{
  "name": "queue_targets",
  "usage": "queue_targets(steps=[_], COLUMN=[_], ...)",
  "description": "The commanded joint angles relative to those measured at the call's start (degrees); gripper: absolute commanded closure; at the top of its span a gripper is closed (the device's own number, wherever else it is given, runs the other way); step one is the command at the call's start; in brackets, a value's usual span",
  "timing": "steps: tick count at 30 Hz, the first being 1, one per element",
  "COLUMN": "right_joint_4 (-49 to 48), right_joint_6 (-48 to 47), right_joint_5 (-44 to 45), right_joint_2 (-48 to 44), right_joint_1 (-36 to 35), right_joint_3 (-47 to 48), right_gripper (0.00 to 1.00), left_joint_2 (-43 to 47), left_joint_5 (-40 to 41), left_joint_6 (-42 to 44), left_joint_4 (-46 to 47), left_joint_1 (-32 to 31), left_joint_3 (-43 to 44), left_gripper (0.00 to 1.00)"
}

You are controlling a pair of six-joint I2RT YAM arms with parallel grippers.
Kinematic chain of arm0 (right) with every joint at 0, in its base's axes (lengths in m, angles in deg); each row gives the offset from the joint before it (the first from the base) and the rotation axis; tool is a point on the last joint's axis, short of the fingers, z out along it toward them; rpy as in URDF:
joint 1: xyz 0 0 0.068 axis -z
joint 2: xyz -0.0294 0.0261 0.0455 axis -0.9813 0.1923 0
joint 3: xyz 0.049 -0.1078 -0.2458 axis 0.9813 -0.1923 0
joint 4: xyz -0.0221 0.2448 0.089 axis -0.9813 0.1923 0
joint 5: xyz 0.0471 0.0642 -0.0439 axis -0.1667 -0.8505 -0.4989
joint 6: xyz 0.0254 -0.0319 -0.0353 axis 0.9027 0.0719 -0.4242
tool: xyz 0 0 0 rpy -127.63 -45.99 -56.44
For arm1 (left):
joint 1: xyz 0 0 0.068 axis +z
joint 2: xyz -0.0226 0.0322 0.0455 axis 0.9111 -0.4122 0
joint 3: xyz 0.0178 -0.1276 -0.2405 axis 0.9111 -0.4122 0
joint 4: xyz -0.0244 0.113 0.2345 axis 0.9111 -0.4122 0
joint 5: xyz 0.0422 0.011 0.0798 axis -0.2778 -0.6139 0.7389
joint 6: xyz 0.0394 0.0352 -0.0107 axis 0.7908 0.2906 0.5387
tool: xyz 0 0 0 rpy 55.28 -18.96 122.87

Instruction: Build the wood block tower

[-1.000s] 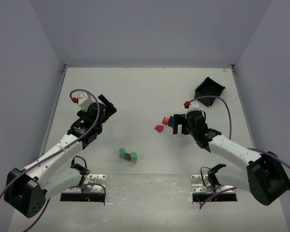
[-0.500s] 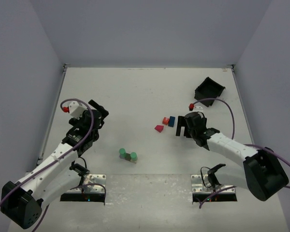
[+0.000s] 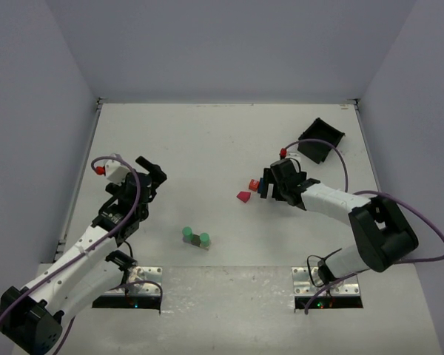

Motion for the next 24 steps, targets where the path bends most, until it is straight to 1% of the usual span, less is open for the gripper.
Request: queue_targets(steps=[1, 4, 16, 24], right_joint_4=[-1.61, -1.83, -3.80, -2.40], right_joint_6=[-1.09, -2.48, -4.43, -5.74], right_joint_5=[1.13, 0.20, -3.26, -1.42], right_joint_2=[3.91, 6.53, 11.71, 15.05], right_joint_1=[-0.50, -1.22, -2.03, -2.11], right_joint_3=[5.27, 7.16, 9.68, 12.66], right_gripper=[0.01, 0.01, 0.01, 0.01], left_joint_2=[0.82, 0.17, -1.57, -2.27], left_joint_5=[-0.44, -1.04, -2.13, -3.09], left_joint_6=[1.07, 1.59, 2.59, 3.47], left_joint_4=[3.07, 3.71, 5.15, 5.77], left_joint_1=[0.47, 0.47, 0.47, 0.47], left_joint_3=[-0.57, -0.58, -0.59, -0.33], left_gripper=[0.00, 0.00, 0.00, 0.00])
